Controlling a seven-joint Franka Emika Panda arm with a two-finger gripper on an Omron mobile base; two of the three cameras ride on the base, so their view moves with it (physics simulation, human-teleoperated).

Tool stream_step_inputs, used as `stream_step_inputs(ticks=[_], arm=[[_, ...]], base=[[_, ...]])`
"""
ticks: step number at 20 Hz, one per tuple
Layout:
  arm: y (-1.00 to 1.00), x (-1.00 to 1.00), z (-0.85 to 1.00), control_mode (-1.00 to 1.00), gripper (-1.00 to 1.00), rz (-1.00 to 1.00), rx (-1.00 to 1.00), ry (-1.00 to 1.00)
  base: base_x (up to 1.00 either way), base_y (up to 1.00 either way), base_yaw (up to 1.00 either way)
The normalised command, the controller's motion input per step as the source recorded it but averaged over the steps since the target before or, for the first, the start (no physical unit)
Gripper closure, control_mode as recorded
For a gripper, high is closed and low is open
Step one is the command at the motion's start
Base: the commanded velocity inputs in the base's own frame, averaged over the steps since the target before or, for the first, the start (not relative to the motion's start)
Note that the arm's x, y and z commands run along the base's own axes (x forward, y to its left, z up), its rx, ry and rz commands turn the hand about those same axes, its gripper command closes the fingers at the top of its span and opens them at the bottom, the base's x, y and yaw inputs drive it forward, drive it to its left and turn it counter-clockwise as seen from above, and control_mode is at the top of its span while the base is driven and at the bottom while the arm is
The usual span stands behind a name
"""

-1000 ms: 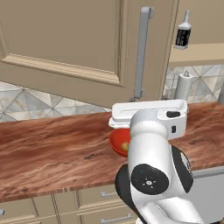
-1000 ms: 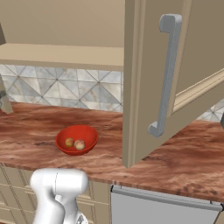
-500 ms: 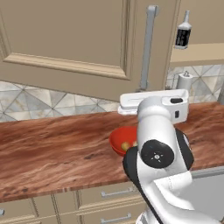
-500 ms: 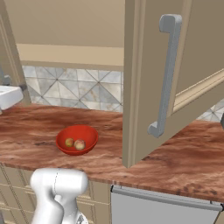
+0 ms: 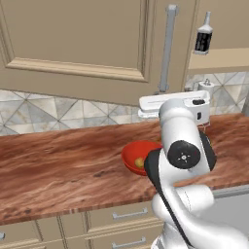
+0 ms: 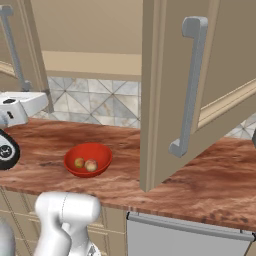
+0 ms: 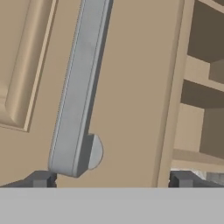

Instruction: Open the cabinet. Pick the apple and peach from the cabinet and place them into the bowl. Then close the cabinet.

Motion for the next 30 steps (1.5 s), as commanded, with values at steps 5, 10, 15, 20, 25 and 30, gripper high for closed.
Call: stream_step_inputs(ticks=[5, 10, 15, 20, 25, 30], arm=[[0.0, 1.0, -0.52, -1.0, -1.0, -0.01, -0.05, 0.0], [0.0, 1.0, -0.48, -1.0, -1.0, -0.11, -0.02, -0.02], [-0.07, 0.95, -0.35, -1.0, -1.0, -0.21, -0.01, -0.08], [-0.11, 0.84, -0.13, -1.0, -1.0, -0.06, 0.01, -0.05], [-0.34, 0.5, -0.01, -1.0, -1.0, 0.0, 0.14, 0.0], [-0.18, 0.34, 0.0, -1.0, -1.0, 0.0, 0.18, 0.01]], base=[[0.0, 0.0, 0.0], [0.0, 0.0, 0.0], [0.0, 0.0, 0.0], [0.0, 0.0, 0.0], [0.0, 0.0, 0.0], [0.0, 0.0, 0.0]])
